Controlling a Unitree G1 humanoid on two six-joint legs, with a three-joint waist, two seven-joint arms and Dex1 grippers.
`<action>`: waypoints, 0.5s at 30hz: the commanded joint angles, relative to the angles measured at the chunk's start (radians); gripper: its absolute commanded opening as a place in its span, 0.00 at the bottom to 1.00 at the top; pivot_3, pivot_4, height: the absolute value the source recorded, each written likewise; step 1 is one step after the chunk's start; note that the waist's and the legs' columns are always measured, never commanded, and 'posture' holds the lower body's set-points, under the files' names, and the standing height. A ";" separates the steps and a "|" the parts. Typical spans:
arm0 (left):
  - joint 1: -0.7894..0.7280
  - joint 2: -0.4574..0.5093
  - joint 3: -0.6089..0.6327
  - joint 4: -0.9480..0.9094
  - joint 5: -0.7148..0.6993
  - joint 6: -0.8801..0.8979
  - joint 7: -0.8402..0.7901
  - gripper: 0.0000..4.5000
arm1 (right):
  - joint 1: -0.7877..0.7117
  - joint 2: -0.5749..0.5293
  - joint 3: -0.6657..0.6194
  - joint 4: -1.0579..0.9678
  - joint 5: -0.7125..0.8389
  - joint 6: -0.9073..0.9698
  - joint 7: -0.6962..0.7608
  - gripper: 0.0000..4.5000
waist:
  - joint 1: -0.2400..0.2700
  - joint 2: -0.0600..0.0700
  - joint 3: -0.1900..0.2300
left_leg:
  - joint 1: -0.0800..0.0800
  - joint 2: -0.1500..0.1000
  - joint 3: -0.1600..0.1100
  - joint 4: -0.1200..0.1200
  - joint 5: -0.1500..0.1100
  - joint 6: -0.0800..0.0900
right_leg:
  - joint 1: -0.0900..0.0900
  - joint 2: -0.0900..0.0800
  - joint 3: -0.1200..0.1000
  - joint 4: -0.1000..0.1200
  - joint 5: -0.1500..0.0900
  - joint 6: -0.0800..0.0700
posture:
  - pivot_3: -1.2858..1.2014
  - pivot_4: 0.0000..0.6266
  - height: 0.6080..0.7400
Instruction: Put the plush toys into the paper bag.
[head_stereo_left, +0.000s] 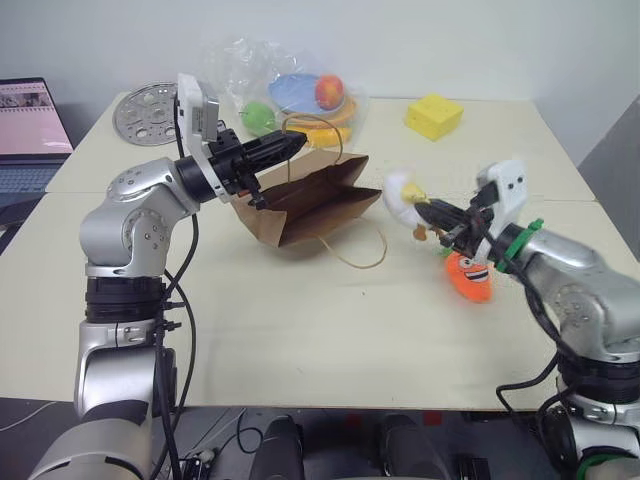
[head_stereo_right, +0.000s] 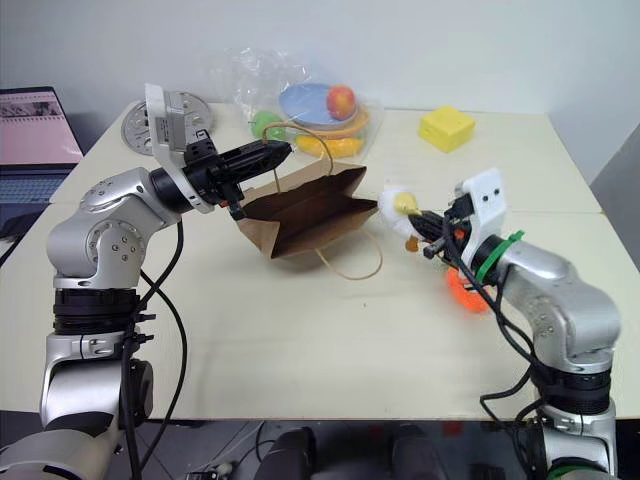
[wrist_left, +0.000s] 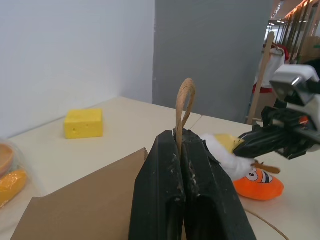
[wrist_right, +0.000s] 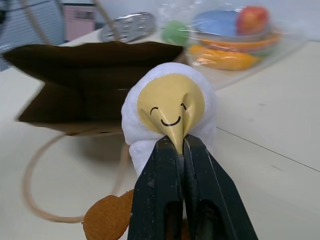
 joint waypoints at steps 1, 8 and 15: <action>-0.023 0.008 0.009 -0.009 0.000 -0.021 -0.009 0.00 | -0.062 0.011 0.028 -0.025 0.041 0.037 -0.021 0.00 | 0.000 0.000 0.000 | 0.000 0.000 0.000 0.000 0.000 0.000 | 0.000 0.000 0.000 0.000 0.000 0.000 | 0.52 0.24 1.00; -0.029 -0.002 0.008 -0.009 -0.011 -0.019 -0.021 0.00 | -0.168 0.095 0.211 0.097 -0.061 -0.020 -0.079 0.00 | -0.001 0.000 0.000 | 0.000 0.000 0.000 0.000 0.000 0.000 | 0.000 0.000 0.000 0.000 0.000 0.000 | 0.52 0.24 1.00; -0.022 -0.012 0.002 -0.023 -0.012 -0.017 -0.019 0.00 | -0.272 0.182 0.338 0.262 -0.157 -0.061 -0.103 0.00 | 0.000 0.000 0.000 | -0.002 0.000 -0.001 0.001 0.000 0.000 | -0.002 0.000 -0.001 0.000 0.000 0.000 | 0.52 0.24 1.00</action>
